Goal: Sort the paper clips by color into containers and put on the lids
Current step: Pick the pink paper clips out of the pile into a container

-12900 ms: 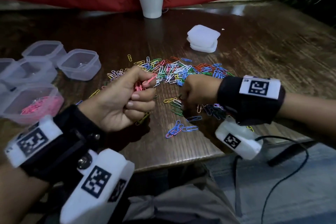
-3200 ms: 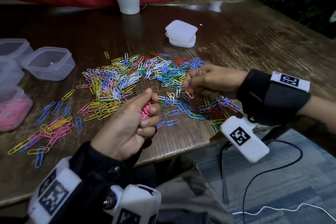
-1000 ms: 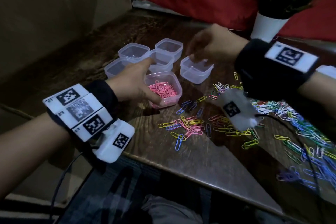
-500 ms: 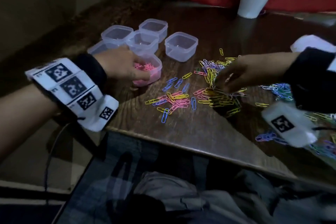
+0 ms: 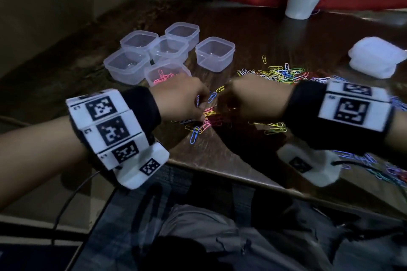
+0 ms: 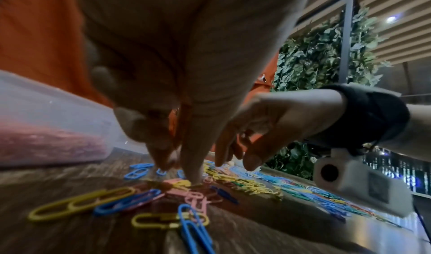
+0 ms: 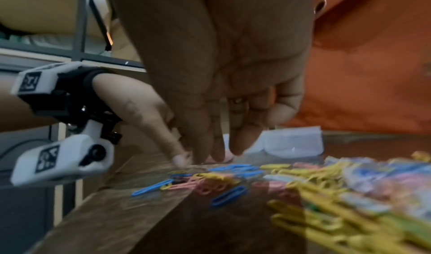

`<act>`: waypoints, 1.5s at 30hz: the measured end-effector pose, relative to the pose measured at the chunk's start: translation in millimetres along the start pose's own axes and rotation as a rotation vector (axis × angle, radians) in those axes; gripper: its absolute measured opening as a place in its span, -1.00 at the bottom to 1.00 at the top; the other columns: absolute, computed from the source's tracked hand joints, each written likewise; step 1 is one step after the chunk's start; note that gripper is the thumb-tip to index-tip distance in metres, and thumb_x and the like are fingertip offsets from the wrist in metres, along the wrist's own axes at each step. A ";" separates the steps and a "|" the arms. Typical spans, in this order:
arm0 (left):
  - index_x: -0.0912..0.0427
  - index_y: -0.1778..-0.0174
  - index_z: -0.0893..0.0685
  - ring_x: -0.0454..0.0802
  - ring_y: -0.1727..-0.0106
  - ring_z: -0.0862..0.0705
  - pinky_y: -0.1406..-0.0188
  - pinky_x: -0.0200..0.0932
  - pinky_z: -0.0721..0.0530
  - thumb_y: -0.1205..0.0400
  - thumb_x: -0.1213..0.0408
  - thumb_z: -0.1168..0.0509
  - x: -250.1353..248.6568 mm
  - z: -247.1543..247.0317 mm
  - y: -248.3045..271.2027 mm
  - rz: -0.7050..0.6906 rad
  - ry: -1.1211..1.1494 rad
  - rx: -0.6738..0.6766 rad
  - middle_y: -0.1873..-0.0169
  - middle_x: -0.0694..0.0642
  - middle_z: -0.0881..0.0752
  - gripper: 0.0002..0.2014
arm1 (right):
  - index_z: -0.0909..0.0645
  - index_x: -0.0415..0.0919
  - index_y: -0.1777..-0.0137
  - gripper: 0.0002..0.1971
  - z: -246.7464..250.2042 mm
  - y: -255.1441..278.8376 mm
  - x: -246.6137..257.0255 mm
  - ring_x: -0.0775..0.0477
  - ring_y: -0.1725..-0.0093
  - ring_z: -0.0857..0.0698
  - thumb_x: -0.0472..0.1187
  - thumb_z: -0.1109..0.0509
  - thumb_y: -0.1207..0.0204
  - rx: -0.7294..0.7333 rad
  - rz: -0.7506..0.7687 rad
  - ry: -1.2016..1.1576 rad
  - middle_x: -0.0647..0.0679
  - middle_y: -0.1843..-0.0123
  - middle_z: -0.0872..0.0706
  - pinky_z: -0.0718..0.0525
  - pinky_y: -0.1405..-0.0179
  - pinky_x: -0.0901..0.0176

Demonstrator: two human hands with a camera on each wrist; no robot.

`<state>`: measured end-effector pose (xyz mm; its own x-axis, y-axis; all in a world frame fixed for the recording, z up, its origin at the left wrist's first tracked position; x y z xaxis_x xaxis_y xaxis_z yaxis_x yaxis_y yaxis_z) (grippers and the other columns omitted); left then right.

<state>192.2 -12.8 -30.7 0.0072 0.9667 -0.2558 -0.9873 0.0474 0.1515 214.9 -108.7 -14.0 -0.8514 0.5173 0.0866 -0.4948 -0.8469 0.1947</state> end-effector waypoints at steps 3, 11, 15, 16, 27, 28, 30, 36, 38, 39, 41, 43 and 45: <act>0.12 0.13 -0.64 -0.04 0.19 -0.54 0.20 -0.19 -0.43 -0.43 0.24 -0.50 2.2 -1.4 -4.6 0.001 -0.031 -0.010 0.30 -0.02 -0.60 -0.81 | -0.68 -0.26 -0.06 -0.77 -9.4 -14.7 10.2 -0.14 0.14 -0.58 -0.17 -0.41 -0.47 0.018 -0.042 -0.032 -0.10 0.20 -0.55 -0.42 0.19 0.19; 0.09 0.36 -0.59 -0.25 0.39 -0.49 0.36 -0.36 -0.39 -0.48 0.35 -0.44 17.2 -10.2 -10.4 -0.015 0.055 0.064 0.46 -0.12 -0.57 -0.82 | -0.71 -0.18 -0.11 -0.74 -20.4 -22.5 5.6 -0.20 -0.01 -0.69 -0.17 -0.43 -0.43 0.014 -0.036 -0.083 -0.17 0.03 -0.74 -0.51 0.14 0.19; 0.06 0.36 -0.54 -0.11 0.28 -0.51 0.24 -0.23 -0.37 -0.53 0.33 -0.40 21.1 -10.8 -9.9 -0.023 0.068 0.055 0.39 -0.06 -0.59 -0.80 | -0.64 -0.25 -0.07 -0.78 -21.9 -19.0 8.8 -0.24 -0.01 -0.64 -0.15 -0.32 -0.52 0.001 -0.036 0.029 -0.13 0.18 -0.52 -0.37 0.21 0.19; 0.11 0.31 -0.57 -0.09 0.27 -0.52 0.26 -0.23 -0.38 -0.53 0.33 -0.40 21.6 -9.8 -8.6 -0.019 0.067 0.042 0.38 -0.03 -0.60 -0.85 | -0.64 -0.24 0.03 -0.82 -21.9 -19.7 7.2 -0.24 0.04 -0.62 -0.15 -0.31 -0.52 0.009 -0.044 0.035 -0.12 0.23 -0.50 -0.36 0.22 0.18; 0.18 0.16 -0.65 -0.10 0.32 -0.54 0.31 -0.32 -0.46 -0.49 0.47 -0.43 28.2 -9.4 -0.8 0.049 0.511 0.029 0.40 0.03 -0.62 -0.87 | -0.57 -0.29 -0.06 -0.84 -31.8 7.2 -33.0 0.16 0.38 -0.61 -0.47 -0.21 -0.59 0.209 -0.182 -0.914 -0.11 0.23 -0.64 -0.62 0.49 0.44; 0.17 0.17 -0.64 -0.08 0.30 -0.54 0.32 -0.31 -0.45 -0.49 0.49 -0.42 25.9 -8.8 1.7 0.051 0.590 0.025 0.40 0.06 -0.61 -0.85 | -0.58 -0.30 -0.06 -0.82 -30.2 10.9 -34.8 0.20 0.42 -0.61 -0.47 -0.20 -0.59 0.195 -0.199 -0.968 -0.09 0.25 -0.64 -0.61 0.50 0.44; 0.22 0.12 -0.64 -0.14 0.36 -0.54 0.39 -0.38 -0.45 -0.49 0.50 -0.39 19.8 -8.6 7.1 0.052 0.736 0.022 0.40 0.07 -0.58 -0.86 | -0.62 -0.29 0.08 -0.80 -26.4 18.3 -37.3 0.19 0.47 -0.54 -0.46 -0.16 -0.58 0.152 -0.251 -1.114 -0.07 0.33 -0.59 -0.57 0.57 0.44; 0.21 0.06 -0.64 0.06 0.33 -0.49 0.50 -0.33 -0.42 -0.50 0.42 -0.39 11.3 -8.5 14.0 0.040 0.848 -0.043 0.50 -0.06 -0.65 -0.86 | -0.41 -0.23 0.30 -0.76 -34.6 38.0 -35.9 0.20 0.60 -0.36 -0.42 -0.02 -0.54 0.111 -0.410 -1.798 -0.01 0.49 -0.48 -0.27 0.75 0.50; 0.20 0.11 -0.65 0.04 0.33 -0.52 0.58 -0.44 -0.43 -0.50 0.42 -0.40 8.7 -5.1 15.1 0.024 0.835 -0.083 0.48 -0.03 -0.66 -0.90 | -0.45 -0.24 0.24 -0.76 -42.6 38.3 -29.3 0.20 0.60 -0.33 -0.43 0.01 -0.52 0.076 -0.419 -1.957 -0.02 0.45 -0.44 -0.24 0.76 0.52; 0.22 0.14 -0.65 -0.01 0.35 -0.55 0.60 -0.47 -0.43 -0.50 0.43 -0.40 6.8 -2.2 15.9 0.011 0.828 -0.105 0.47 0.00 -0.66 -0.92 | -0.50 -0.24 0.18 -0.73 -47.3 37.0 -27.1 0.20 0.61 -0.32 -0.44 0.03 -0.53 0.033 -0.430 -2.023 -0.02 0.45 -0.42 -0.27 0.77 0.52; 0.25 0.19 -0.66 -0.19 0.47 -0.56 0.64 -0.49 -0.43 -0.50 0.45 -0.40 3.7 4.8 17.4 -0.018 0.811 -0.153 0.56 -0.06 -0.64 -0.94 | -0.55 -0.26 0.12 -0.69 -54.4 33.6 -21.8 0.19 0.63 -0.34 -0.45 0.04 -0.55 -0.063 -0.451 -2.146 -0.02 0.47 -0.41 -0.32 0.77 0.51; 0.24 0.23 -0.64 -0.28 0.58 -0.53 0.66 -0.50 -0.42 -0.49 0.47 -0.41 -0.6 11.5 18.9 -0.037 0.823 -0.198 0.62 -0.09 -0.61 -0.92 | -0.52 -0.28 0.18 -0.74 -58.0 30.1 -12.9 0.17 0.64 -0.36 -0.37 0.01 -0.54 -0.102 -0.459 -2.272 -0.04 0.50 -0.42 -0.31 0.77 0.50; 0.23 0.24 -0.64 -0.26 0.60 -0.49 0.67 -0.47 -0.43 -0.48 0.44 -0.42 -8.8 16.0 19.5 -0.051 0.852 -0.234 0.57 -0.06 -0.59 -0.91 | -0.46 -0.27 0.29 -0.73 -60.8 26.8 -4.8 0.14 0.66 -0.34 -0.18 -0.05 -0.55 -0.132 -0.489 -2.379 -0.06 0.53 -0.41 -0.28 0.76 0.50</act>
<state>175.5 -16.4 -10.2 0.0235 0.4443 -0.8956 -0.9968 -0.0577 -0.0547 195.1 -141.4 -68.6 0.7746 -0.2778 0.5682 -0.5941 -0.6280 0.5027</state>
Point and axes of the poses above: each hand's wrist, its own y-axis away from the middle knuckle, its own z-axis out of the back of the hand, x = y × z, the point moved 6 cm from there along -y, towards the middle knuckle
